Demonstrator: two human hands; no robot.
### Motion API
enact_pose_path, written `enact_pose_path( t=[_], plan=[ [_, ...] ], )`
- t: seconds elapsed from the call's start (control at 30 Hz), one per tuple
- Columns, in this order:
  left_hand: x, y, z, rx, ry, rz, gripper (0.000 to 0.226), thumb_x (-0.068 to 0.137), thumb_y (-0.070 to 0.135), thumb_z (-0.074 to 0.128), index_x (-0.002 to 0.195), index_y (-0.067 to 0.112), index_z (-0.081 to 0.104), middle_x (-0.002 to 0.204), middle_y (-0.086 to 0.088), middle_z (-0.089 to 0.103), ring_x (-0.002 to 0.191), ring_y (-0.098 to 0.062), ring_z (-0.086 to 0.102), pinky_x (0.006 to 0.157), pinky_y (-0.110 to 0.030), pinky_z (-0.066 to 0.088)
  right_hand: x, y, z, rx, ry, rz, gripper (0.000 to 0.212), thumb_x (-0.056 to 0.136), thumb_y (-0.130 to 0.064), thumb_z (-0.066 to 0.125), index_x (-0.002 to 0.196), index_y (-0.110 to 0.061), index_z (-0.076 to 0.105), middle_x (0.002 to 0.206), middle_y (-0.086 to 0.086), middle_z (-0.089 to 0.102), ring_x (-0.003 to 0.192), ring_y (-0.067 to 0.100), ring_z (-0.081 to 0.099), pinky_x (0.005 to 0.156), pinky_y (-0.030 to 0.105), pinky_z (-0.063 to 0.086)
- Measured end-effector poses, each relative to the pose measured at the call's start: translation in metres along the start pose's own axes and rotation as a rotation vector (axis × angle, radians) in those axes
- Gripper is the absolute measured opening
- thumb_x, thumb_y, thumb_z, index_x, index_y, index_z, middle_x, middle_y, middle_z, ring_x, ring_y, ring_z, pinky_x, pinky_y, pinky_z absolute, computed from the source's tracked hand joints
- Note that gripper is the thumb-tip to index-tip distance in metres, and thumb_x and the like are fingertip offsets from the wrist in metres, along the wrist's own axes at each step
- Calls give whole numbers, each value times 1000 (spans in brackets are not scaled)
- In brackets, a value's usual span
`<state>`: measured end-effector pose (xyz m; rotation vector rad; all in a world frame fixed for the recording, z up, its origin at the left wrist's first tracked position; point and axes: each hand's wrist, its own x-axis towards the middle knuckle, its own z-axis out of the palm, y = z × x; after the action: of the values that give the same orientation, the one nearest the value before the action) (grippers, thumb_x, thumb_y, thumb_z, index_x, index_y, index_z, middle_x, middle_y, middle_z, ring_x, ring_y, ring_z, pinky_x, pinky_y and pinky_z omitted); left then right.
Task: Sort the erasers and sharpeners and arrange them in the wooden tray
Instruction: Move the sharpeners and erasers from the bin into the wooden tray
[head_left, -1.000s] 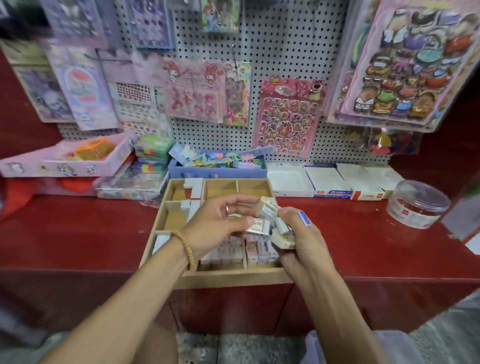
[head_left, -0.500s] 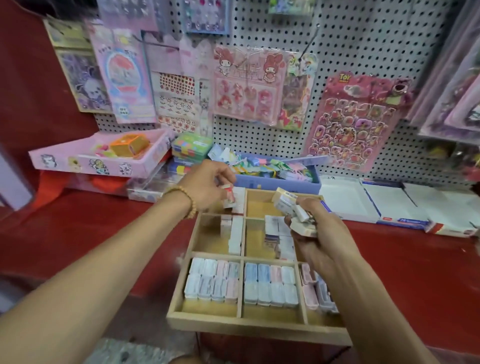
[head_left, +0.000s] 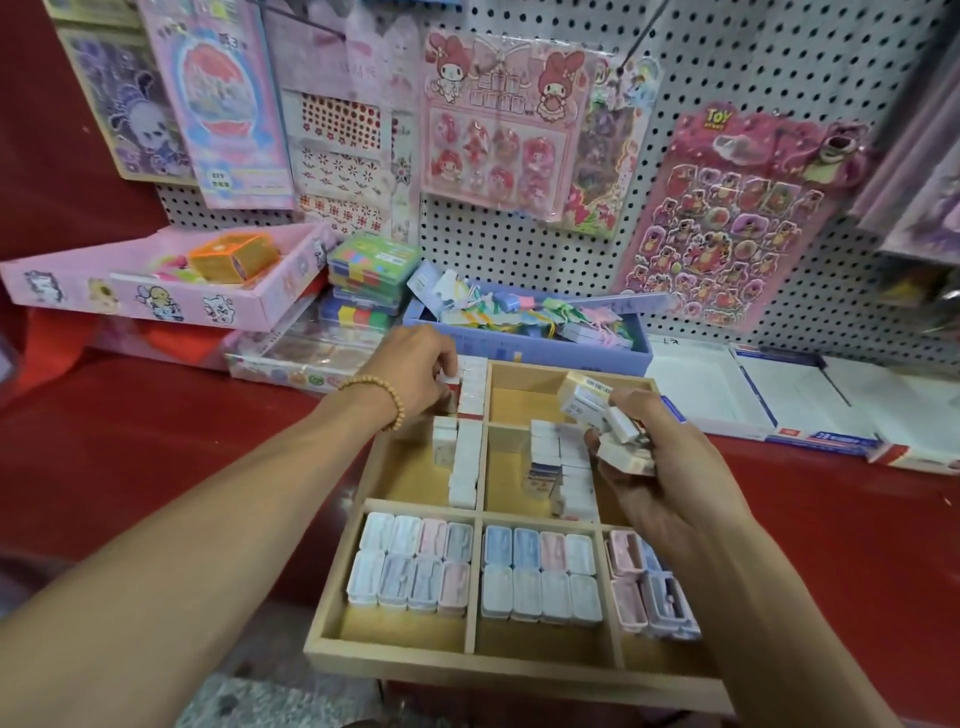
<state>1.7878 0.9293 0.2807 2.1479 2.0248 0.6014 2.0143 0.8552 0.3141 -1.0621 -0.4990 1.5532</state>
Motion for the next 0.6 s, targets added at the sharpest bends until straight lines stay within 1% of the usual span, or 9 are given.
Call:
enact_pose_path(
  t=[0.07,0.17,0.23,0.33,0.37,0.43,0.5,0.53,0.6],
  plan=[
    [0,0,2,7,10,0,26,76,10,79,81,26,58,78,10,49,80,-13,53,75,-22,44,-1,-1,0,12,4,7,6,87,-4,68,92,-1,66,84,15,73,69,18,72,55,27,57],
    [0,-3,5,-6,23,-11,26,75,12,81,79,25,59,76,9,55,80,-12,57,81,-26,51,-4,-2,-1,5,27,17,9,87,-6,69,94,-2,65,94,18,71,78,22,70,53,25,56],
    [-1,-3,6,-42,35,-45,25,75,11,82,77,24,61,75,10,57,78,-10,58,81,-23,50,-6,-3,-2,0,28,15,6,88,-5,68,92,-3,64,97,19,69,87,25,70,51,24,55],
    [0,-5,2,-82,-36,-86,20,74,11,82,82,21,67,81,9,61,79,-9,59,79,-20,48,-9,-2,-7,1,13,8,5,89,-3,66,88,-4,61,99,20,66,110,38,67,47,21,52],
    [0,-5,-1,-75,-70,-89,17,75,14,82,85,19,69,84,7,63,81,-10,60,80,-21,49,-11,-2,-9,-10,13,5,5,89,-3,66,88,-4,62,98,19,66,112,38,67,47,21,52],
    [-4,-3,-9,-43,-58,-92,15,79,20,78,92,17,72,85,5,66,85,-12,63,83,-26,52,-16,-5,-13,-25,14,-6,5,89,-5,67,86,-7,63,92,16,68,94,28,73,47,21,51],
    [-13,10,-17,-78,72,-70,8,85,24,71,91,19,71,82,7,67,83,-12,64,82,-30,53,-22,-8,-16,-12,7,-14,6,89,-5,67,84,-7,64,82,12,69,67,16,70,47,20,51],
    [-19,22,-21,-158,110,-37,6,88,26,68,88,20,71,79,9,67,80,-11,64,79,-29,53,-25,-10,-18,-5,0,-18,6,89,-5,66,83,-7,64,78,11,69,63,15,67,47,21,51],
    [-31,54,-29,-414,29,38,14,92,27,64,84,17,70,78,5,69,76,-11,67,74,-28,54,-30,-14,-23,-16,-6,-25,7,88,-5,66,81,-7,65,75,11,69,68,18,63,47,21,51]
  ],
)
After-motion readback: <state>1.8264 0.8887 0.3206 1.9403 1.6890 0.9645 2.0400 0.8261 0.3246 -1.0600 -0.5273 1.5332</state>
